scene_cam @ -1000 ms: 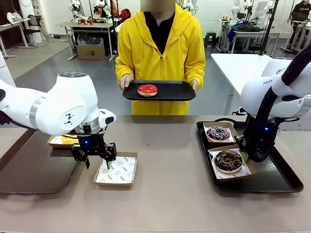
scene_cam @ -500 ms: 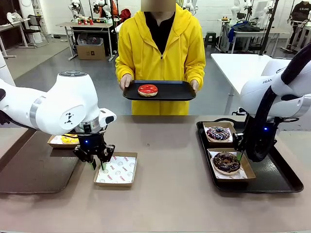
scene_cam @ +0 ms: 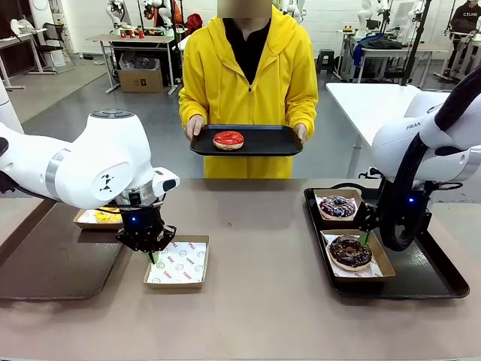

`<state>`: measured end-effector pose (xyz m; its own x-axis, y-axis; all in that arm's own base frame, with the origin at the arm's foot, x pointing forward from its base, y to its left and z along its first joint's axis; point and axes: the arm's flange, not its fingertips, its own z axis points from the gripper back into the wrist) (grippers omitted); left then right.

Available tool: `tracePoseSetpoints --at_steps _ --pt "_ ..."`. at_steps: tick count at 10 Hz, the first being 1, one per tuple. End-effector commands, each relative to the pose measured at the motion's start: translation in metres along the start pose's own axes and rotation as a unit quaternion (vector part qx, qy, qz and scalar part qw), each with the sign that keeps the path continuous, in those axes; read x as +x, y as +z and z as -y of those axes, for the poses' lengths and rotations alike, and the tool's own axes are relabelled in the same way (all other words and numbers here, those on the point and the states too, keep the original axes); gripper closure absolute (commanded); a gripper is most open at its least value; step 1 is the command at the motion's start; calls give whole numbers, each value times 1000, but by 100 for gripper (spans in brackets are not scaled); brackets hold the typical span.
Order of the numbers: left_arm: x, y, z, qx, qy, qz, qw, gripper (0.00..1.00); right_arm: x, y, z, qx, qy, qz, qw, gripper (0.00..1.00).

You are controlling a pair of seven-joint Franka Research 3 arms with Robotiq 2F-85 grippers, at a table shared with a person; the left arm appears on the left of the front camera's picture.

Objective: Individually package the donuts and arrange them on the tray.
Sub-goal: Place the picked Paper togo box on the Handle tray while simultaneously picking up another Paper togo box from the table with the other hand.

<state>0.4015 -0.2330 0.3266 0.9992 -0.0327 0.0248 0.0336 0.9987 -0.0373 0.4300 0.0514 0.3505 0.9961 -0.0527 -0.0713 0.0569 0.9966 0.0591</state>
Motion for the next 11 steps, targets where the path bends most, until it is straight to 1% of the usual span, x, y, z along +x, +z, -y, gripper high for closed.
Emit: tracePoseSetpoints --at_steps 1,3,4,5,6,7,8,9,11 --pt "0 -1 5 -6 14 -2 1000 100 1 2 0 19 4 -8 1000 0" --pt "0 0 4 -7 15 0 1000 100 0 3 0 22 4 -8 1000 0" --pt "-2 6 4 -10 15 -11 1000 100 -6 12 0 38 9 -9 999 0" --pt "-5 23 2 -24 5 -19 1000 100 -17 30 4 65 22 -10 998 0" --pt "-6 43 -1 -31 0 -16 999 100 -29 56 16 114 34 -4 993 0" --pt "-6 64 -5 -33 -2 -7 999 100 -41 82 34 162 39 13 986 0" --pt "-4 79 -5 -35 -1 -4 999 100 -51 100 53 209 42 16 977 0" --pt "-2 98 -3 -31 0 1 1000 100 -61 116 75 259 43 15 965 0" --pt "14 144 3 -22 10 29 999 100 -81 138 126 355 60 33 932 0"
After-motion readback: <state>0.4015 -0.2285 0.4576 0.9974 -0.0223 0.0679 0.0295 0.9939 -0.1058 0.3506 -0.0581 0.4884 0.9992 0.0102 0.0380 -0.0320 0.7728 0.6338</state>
